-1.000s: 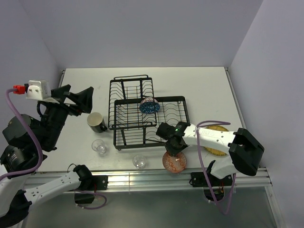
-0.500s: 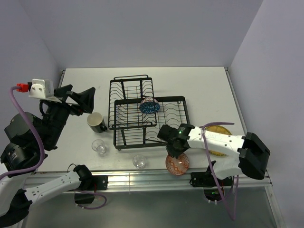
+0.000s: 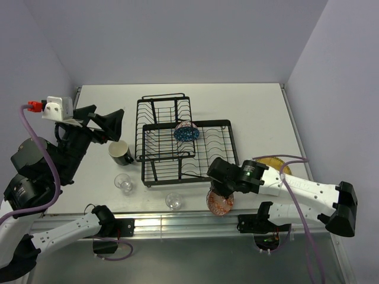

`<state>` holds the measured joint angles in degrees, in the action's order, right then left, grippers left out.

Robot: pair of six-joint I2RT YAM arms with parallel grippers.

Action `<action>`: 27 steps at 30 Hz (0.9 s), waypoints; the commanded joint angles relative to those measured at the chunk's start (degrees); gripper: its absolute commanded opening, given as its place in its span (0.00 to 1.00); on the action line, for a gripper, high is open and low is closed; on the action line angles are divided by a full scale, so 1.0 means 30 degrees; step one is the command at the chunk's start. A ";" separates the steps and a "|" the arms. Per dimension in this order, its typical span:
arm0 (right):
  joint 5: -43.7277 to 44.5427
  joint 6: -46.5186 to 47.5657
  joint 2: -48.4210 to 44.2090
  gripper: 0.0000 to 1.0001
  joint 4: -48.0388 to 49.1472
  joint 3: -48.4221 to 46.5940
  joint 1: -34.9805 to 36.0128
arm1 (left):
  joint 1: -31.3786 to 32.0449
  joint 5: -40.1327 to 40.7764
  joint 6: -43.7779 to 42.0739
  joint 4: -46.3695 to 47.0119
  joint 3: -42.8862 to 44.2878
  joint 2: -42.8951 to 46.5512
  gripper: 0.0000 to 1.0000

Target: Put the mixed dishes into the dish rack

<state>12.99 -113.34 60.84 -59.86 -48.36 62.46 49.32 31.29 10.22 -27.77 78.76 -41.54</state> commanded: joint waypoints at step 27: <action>0.9323 0.4613 -0.0604 0.00 1.9799 0.3318 -0.4265 | 0.0054 -0.2225 0.0901 -0.2286 0.3539 -0.2149 0.93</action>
<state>40.49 -104.14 54.33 -18.92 -37.74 51.48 49.32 26.74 11.94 -33.15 86.78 -47.16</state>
